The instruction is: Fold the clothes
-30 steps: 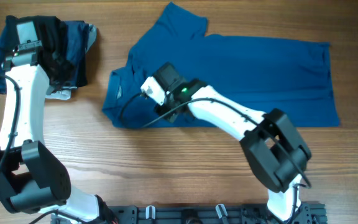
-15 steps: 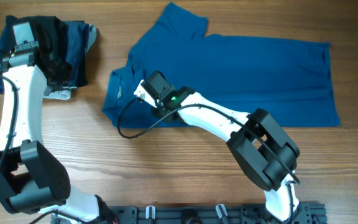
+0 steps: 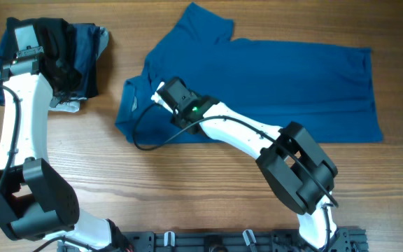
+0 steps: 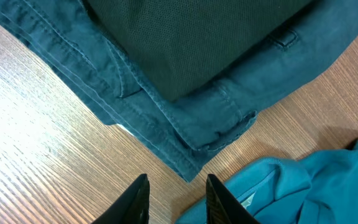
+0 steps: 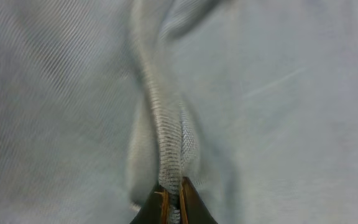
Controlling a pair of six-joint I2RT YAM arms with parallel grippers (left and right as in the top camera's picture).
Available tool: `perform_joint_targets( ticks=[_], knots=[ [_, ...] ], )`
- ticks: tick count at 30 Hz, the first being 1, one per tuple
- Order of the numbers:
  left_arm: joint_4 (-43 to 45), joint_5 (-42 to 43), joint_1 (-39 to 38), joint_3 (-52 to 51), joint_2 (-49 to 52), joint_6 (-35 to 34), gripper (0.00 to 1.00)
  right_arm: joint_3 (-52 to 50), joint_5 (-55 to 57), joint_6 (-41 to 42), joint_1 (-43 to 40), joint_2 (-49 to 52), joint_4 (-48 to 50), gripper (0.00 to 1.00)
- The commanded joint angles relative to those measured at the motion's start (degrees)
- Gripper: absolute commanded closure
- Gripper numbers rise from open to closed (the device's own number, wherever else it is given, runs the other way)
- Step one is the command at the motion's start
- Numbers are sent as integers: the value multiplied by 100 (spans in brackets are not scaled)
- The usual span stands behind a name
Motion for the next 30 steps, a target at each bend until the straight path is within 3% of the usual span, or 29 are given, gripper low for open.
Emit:
perform_joint_targets(
  ticks=[1,6,9,10,12,16,21,22,23,24,30],
  knots=[
    [11,66,11,35,57,-15,70,247,289,136,-264,83,310,96],
    [11,68,11,35,57,-15,70,245,-317,177,-789,101,1139,92],
    [-20,68,11,35,57,-15,70,243,-535,197,-1049,293,1491,85],
    [-22,68,11,35,57,-15,70,243,-535,195,-1106,411,1633,72],
    [-22,68,11,35,57,-15,70,243,-533,201,-1169,584,1915,71],
    [-28,68,11,35,57,-15,70,280,-544,1182,-1399,614,2736,67],
    [-26,68,11,35,57,-15,70,568,-833,769,-1447,-664,1241,65],
    [-26,68,11,35,57,-15,70,568,-1217,717,-1484,-883,907,64],
    [-26,68,11,35,57,-15,70,568,-2063,92,-1495,-1029,498,63],
    [-26,68,11,35,57,-15,70,568,-2846,-514,-1475,-1067,118,51],
    [-98,68,11,35,57,-15,68,566,-3126,-1174,-1410,-422,70,47]
  ],
)
